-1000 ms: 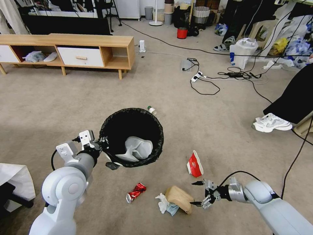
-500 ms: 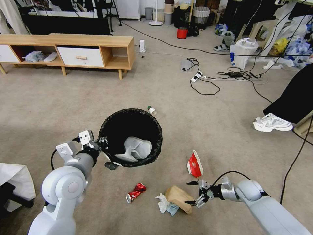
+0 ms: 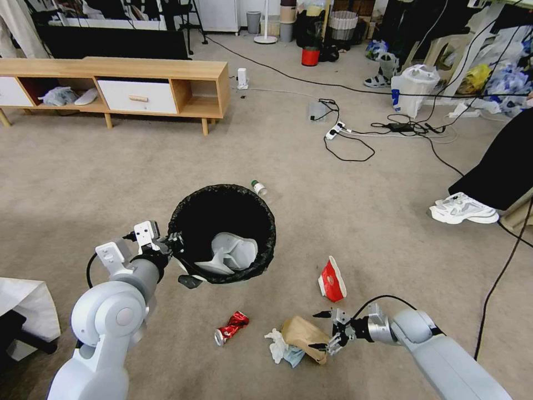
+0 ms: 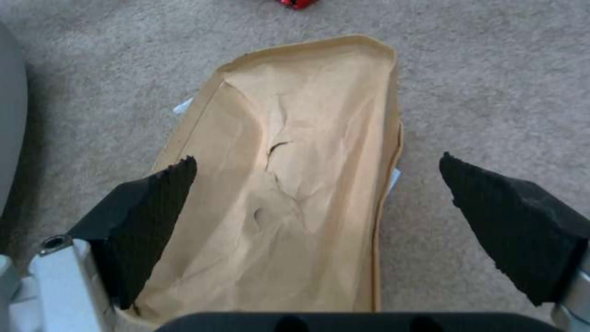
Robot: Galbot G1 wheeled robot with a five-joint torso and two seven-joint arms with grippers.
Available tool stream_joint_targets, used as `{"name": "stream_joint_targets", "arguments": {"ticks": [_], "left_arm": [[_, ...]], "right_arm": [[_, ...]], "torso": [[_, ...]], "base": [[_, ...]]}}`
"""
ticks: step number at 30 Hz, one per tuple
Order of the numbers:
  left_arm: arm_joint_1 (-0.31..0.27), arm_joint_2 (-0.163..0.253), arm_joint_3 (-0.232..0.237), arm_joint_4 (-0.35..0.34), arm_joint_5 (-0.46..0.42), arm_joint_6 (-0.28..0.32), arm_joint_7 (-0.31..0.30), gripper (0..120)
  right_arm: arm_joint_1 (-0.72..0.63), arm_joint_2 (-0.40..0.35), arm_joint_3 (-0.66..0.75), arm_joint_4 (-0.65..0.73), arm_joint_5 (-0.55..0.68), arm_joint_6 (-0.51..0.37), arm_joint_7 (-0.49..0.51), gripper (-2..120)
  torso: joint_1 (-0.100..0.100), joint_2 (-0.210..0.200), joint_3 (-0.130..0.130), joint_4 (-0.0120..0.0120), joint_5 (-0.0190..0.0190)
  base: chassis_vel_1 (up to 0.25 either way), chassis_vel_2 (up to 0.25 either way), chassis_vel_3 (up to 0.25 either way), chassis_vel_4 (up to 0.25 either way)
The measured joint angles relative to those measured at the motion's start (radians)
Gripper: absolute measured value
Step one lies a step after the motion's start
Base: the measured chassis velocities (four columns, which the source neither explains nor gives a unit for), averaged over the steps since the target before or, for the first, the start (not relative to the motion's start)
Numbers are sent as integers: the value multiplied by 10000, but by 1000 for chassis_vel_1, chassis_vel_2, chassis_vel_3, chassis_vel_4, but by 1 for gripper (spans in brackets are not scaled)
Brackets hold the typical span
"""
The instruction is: Pick up the trash bin and place the garbage on the floor into it.
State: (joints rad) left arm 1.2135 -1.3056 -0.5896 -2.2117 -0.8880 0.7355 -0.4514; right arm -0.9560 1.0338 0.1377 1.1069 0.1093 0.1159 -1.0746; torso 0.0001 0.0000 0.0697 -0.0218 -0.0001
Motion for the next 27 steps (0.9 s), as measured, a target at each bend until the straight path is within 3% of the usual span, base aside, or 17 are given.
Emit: {"name": "stream_joint_targets", "arguments": {"ticks": [27], "left_arm": [[61, -41, 26, -86, 72, -7, 18, 3]], "right_arm": [[337, 963, -79, -1109, -454, 316, 22, 96]], "torso": [[0, 0, 0, 0, 0]], "base": [[0, 0, 0, 0]]}}
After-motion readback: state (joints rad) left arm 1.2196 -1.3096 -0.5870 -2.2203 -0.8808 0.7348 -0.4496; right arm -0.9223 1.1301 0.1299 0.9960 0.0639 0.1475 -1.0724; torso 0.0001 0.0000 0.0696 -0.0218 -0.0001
